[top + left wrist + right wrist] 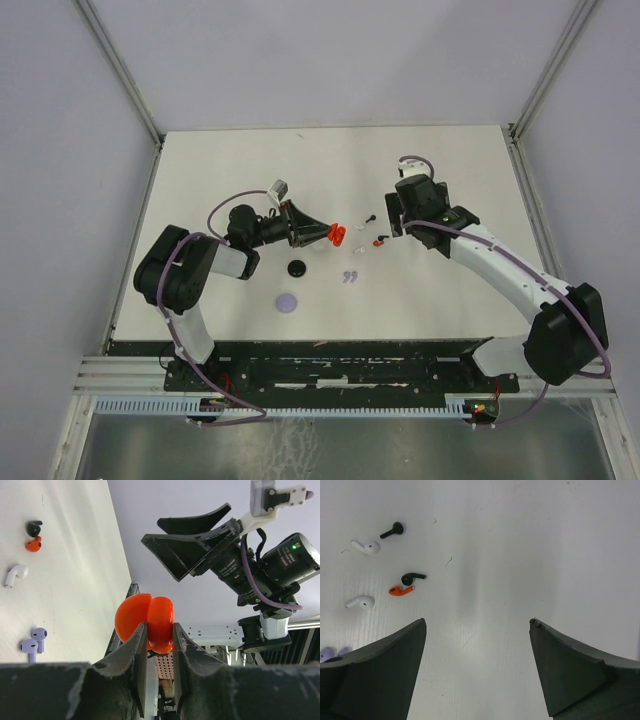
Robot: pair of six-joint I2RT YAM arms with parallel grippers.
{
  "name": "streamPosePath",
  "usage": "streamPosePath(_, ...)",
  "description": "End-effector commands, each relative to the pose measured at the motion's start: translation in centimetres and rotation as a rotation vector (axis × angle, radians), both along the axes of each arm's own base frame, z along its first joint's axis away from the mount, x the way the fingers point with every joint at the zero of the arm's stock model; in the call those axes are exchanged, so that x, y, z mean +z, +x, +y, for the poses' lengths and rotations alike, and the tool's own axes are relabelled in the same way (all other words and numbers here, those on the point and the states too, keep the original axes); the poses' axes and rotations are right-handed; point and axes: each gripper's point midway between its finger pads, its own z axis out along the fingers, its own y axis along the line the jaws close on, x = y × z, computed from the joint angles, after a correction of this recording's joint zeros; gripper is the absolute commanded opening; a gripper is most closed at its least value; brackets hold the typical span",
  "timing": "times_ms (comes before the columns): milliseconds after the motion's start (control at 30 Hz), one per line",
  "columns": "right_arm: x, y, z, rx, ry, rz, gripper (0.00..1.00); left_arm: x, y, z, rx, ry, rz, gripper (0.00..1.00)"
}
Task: Insert the wireless bluetooth earbuds into the charging case
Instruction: Pick up the earbud from the charging case.
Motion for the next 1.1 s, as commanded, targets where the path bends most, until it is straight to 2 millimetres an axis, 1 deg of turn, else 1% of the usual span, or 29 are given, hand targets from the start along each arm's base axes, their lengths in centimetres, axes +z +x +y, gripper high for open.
streamPosePath(0,-1.9,0.3,1.6,0.033,0.043,0.081,0.91,0.0,0.5,-0.4,-0.003,0.028,-0.076,0.03)
streamPosePath(67,-3.3,0.5,2.3,0.052,0.044,0.125,0.90,-0.3,0.5,-0.3,-0.002,0.034,-0.071,0.03)
streamPosePath(133,-4.1,0.8,2.9,0.068,0.045,0.153,0.88,-0.4,0.4,-0.3,-0.003,0.035,-0.071,0.03)
streamPosePath(267,-4.6,1.5,4.1,0.115,0.066,0.156,0.86,-0.6,0.0,-0.2,-0.006,0.040,-0.069,0.03)
streamPosePath(400,-5.3,2.0,5.5,0.170,0.083,0.177,0.80,-1.0,-0.3,-0.1,-0.006,0.046,-0.068,0.03)
streamPosePath(533,-6.3,2.3,6.9,0.225,0.093,0.208,0.73,-1.1,-0.4,0.0,-0.007,0.045,-0.065,0.03)
streamPosePath(667,-7.4,2.5,8.1,0.274,0.061,0.237,0.71,-1.0,-0.4,0.4,-0.001,0.033,-0.059,0.03)
streamPosePath(933,-8.8,3.3,9.6,0.319,-0.027,0.272,0.66,-0.9,-0.1,1.7,0.026,0.029,-0.058,0.03)
streamPosePath(967,-9.0,3.3,9.6,0.318,-0.037,0.277,0.65,-1.0,-0.1,1.8,0.027,0.029,-0.056,0.03)
streamPosePath(1067,-9.5,3.5,8.9,0.280,-0.072,0.291,0.65,-0.9,-0.1,2.0,0.027,0.023,-0.055,0.03)
